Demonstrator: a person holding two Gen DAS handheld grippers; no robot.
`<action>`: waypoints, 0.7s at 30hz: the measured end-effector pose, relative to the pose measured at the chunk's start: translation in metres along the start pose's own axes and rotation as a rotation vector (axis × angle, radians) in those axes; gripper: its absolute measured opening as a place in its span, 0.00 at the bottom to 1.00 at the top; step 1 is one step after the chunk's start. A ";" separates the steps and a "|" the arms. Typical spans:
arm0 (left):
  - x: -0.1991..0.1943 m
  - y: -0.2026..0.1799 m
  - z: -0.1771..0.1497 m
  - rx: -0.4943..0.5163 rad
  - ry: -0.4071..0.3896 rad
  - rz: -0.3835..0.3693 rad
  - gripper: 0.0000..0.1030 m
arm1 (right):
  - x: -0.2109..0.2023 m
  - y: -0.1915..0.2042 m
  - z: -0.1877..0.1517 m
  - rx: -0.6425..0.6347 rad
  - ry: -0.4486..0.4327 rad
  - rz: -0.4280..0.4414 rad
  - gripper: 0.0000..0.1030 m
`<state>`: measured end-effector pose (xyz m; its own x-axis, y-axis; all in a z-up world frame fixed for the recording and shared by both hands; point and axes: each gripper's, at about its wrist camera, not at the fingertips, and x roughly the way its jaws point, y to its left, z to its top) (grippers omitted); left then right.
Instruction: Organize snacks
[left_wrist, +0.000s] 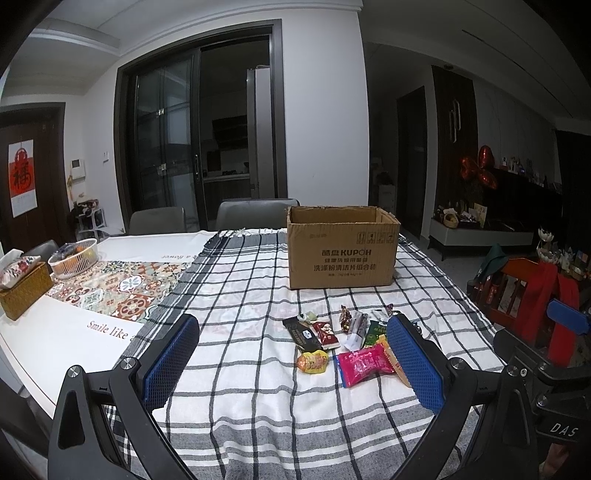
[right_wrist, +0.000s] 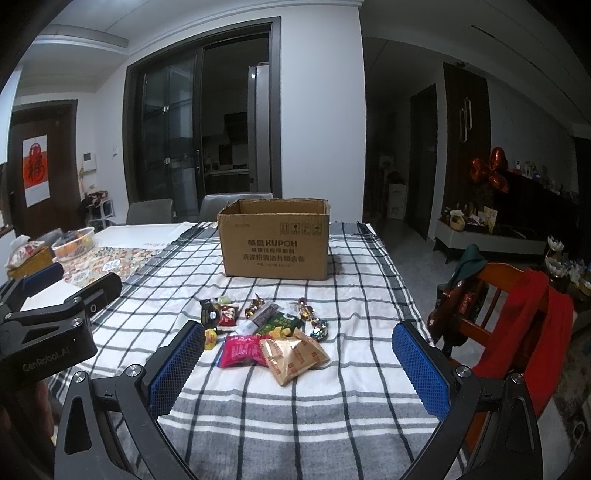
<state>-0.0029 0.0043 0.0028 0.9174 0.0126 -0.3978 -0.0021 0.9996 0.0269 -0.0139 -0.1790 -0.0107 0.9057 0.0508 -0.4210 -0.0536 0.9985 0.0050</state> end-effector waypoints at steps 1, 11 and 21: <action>0.001 0.001 0.000 -0.001 0.003 0.001 1.00 | 0.001 0.000 -0.001 -0.001 0.004 0.001 0.99; 0.007 0.003 -0.004 -0.009 0.010 0.004 1.00 | 0.005 -0.002 0.001 -0.010 0.024 0.012 0.99; 0.017 0.002 -0.006 0.015 0.033 0.003 1.00 | 0.012 -0.002 -0.001 -0.014 0.045 0.005 0.99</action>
<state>0.0107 0.0064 -0.0093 0.9038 0.0169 -0.4277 0.0013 0.9991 0.0422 -0.0037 -0.1803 -0.0170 0.8858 0.0548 -0.4609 -0.0644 0.9979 -0.0051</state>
